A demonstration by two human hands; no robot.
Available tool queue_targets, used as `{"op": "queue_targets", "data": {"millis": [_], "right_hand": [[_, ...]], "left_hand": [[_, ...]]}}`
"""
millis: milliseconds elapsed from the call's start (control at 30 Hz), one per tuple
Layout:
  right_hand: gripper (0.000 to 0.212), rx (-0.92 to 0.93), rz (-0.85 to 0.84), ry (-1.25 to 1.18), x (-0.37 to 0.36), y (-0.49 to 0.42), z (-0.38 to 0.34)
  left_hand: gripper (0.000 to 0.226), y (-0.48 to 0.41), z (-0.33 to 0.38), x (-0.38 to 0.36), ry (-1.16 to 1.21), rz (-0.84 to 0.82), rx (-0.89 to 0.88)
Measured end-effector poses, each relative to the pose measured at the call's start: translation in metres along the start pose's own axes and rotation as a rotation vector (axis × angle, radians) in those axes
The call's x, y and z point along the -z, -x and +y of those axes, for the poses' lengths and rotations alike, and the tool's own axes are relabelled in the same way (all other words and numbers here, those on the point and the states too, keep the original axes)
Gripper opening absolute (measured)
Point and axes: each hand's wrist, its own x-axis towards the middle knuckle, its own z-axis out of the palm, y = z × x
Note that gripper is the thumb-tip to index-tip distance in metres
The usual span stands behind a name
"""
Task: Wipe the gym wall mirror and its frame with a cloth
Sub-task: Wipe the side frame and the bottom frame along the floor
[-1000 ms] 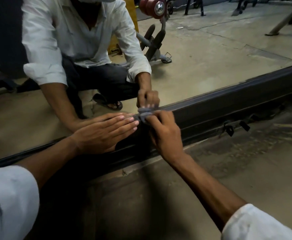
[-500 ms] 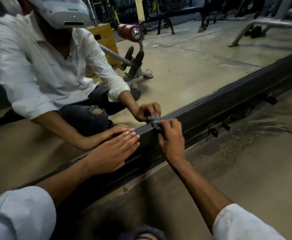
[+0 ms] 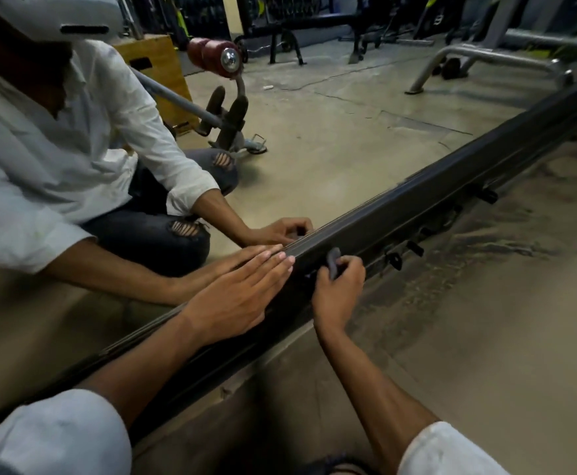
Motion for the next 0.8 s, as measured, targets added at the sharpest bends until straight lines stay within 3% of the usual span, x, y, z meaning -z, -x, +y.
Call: {"op": "queue_targets", "data": {"millis": [67, 233, 300, 367, 433, 500, 567, 633, 667, 800], "right_hand": [[0.022, 0.16, -0.084, 0.033, -0.001, 0.0, -0.016], [0.046, 0.732, -0.504, 0.228, 0.021, -0.002, -0.017], [0.044, 0.757, -0.454, 0.276, 0.028, -0.04, -0.011], [0.033, 0.576, -0.275, 0.28, 0.03, -0.077, -0.011], [0.031, 0.503, -0.216, 0.314, 0.029, -0.091, -0.011], [0.038, 0.72, -0.359, 0.342, 0.03, -0.082, -0.013], [0.044, 1.027, -0.628, 0.373, 0.037, -0.074, -0.014], [0.042, 1.213, -0.702, 0.421, 0.042, -0.093, -0.017], [0.039, 1.17, -0.652, 0.418, 0.044, -0.108, -0.016], [0.032, 0.598, -0.341, 0.33, 0.046, -0.138, 0.0]], "left_hand": [[0.081, 0.0, 0.0, 0.0, 0.044, -0.02, -0.001], [0.083, -0.001, -0.001, 0.001, 0.081, 0.004, 0.013], [0.083, -0.001, -0.001, 0.004, 0.046, 0.005, 0.002], [0.085, -0.001, -0.001, 0.007, 0.022, 0.002, -0.008], [0.088, 0.0, -0.001, 0.01, 0.015, 0.005, -0.007], [0.087, -0.001, -0.001, 0.011, 0.002, 0.027, 0.009], [0.086, -0.001, 0.0, 0.01, -0.017, 0.037, 0.025], [0.085, -0.002, 0.0, 0.009, -0.043, 0.036, 0.026], [0.086, -0.003, 0.0, 0.009, -0.057, 0.031, 0.027], [0.081, -0.002, 0.001, 0.01, -0.088, 0.027, 0.045]]}}
